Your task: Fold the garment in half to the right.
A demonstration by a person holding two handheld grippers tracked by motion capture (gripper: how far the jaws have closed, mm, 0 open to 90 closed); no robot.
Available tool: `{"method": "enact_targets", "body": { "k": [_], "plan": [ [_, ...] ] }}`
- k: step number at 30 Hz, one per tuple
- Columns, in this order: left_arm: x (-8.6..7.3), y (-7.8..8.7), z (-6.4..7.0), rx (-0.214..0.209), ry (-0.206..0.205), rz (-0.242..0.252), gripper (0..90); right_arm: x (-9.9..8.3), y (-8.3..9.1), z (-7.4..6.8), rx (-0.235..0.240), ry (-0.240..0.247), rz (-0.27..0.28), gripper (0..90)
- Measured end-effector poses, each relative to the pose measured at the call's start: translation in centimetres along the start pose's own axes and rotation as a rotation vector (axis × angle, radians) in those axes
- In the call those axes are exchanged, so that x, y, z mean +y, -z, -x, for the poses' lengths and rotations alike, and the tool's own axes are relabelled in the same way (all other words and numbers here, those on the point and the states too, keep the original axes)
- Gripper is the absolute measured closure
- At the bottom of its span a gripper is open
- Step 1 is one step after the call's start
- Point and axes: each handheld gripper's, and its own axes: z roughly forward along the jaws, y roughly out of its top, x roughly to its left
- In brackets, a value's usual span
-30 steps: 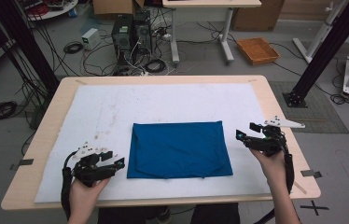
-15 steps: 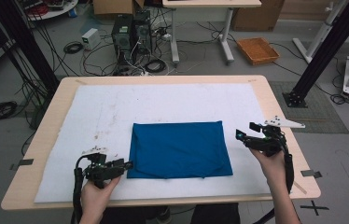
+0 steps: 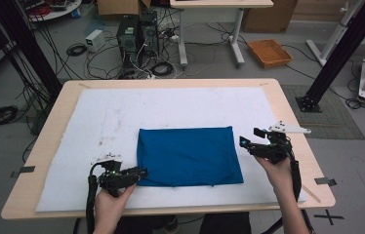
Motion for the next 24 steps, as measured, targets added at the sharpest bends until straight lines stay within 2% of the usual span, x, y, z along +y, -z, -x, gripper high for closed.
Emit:
{"method": "enact_targets", "body": {
  "k": [5, 8, 11, 13, 19, 24],
  "plan": [
    [-0.1, -0.4, 0.7, 0.081, -0.063, 0.007, 71.6, 0.2, -1.0, -1.3, 0.033, 0.01, -0.002, 27.7],
    [-0.3, -0.4, 0.9, 0.101, -0.08, 0.015, 78.0, 0.6, -2.1, -2.6, 0.072, 0.018, -0.003, 32.3],
    [-0.4, -0.5, 1.2, 0.117, -0.103, 0.022, 81.2, 1.5, -3.9, -4.4, 0.122, 0.021, -0.002, 35.0],
    [-0.4, -0.6, 1.2, 0.122, -0.113, 0.023, 81.8, 2.2, -5.6, -6.0, 0.133, 0.037, -0.019, 36.8],
    [-0.5, -0.6, 1.2, 0.118, -0.108, 0.029, 82.4, 4.5, -12.0, -11.3, 0.179, 0.126, -0.122, 42.4],
    [-0.6, -0.6, 1.1, 0.113, -0.105, 0.036, 82.3, 5.8, -17.4, -14.7, 0.215, 0.118, -0.182, 49.1]
  ]
}}
